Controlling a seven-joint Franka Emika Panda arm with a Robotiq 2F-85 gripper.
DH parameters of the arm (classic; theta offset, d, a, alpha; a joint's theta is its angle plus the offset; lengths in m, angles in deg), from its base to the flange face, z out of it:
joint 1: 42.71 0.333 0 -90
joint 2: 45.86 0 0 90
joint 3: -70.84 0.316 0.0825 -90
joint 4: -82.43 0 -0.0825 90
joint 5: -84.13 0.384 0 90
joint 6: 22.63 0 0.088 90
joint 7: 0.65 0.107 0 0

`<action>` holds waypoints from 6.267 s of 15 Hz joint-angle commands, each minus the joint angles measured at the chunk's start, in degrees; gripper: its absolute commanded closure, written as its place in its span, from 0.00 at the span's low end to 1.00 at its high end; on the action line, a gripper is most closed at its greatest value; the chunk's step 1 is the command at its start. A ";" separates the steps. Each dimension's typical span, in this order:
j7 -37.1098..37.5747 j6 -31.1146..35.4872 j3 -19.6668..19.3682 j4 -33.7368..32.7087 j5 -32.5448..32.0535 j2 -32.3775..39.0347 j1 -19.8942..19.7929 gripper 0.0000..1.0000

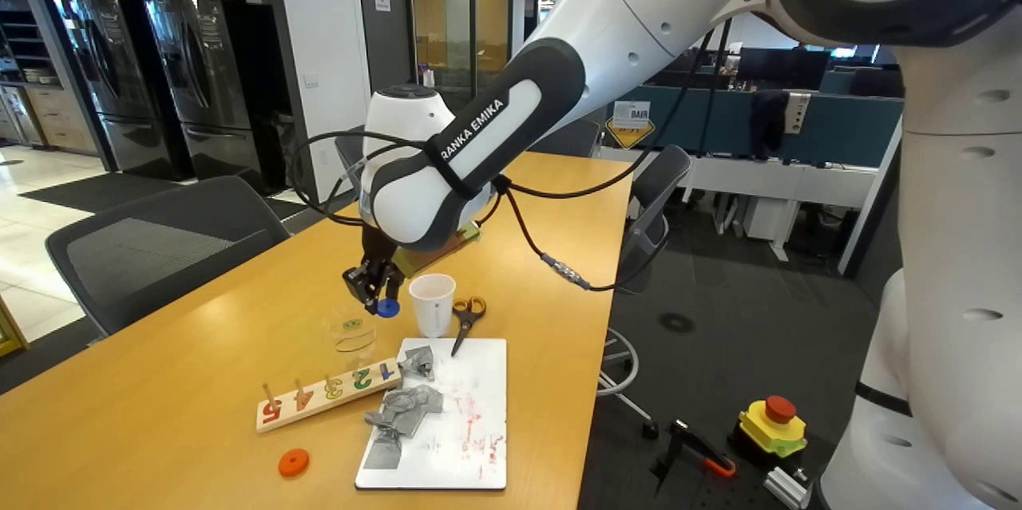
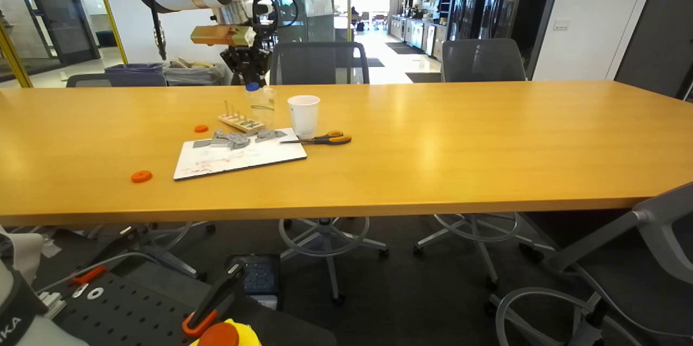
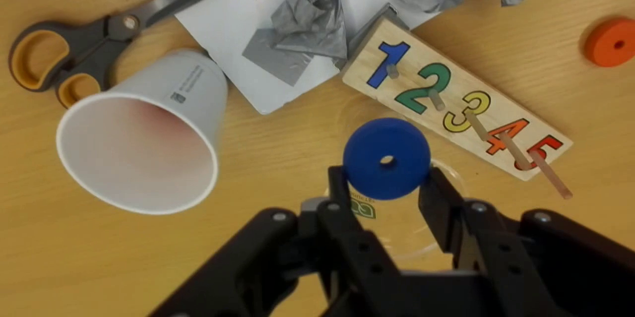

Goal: Put the orange rings inside the white cup, place the blue ring in the clear cup

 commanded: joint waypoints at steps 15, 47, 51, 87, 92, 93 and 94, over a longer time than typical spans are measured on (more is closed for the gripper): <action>-0.32 1.26 0.18 -16.91 2.42 13.41 0.39 0.34; -0.95 -14.87 5.09 -21.59 -3.34 22.76 14.14 0.00; -1.43 -14.89 4.82 -24.86 -3.06 25.65 13.77 0.00; -3.46 -18.52 5.81 -27.50 0.53 27.44 10.69 0.00; -3.48 -18.21 5.85 -27.27 0.44 27.35 10.75 0.31; -3.44 -18.19 5.84 -27.20 0.44 27.28 10.75 0.37; -3.37 -18.14 5.81 -27.14 0.40 27.20 10.78 0.44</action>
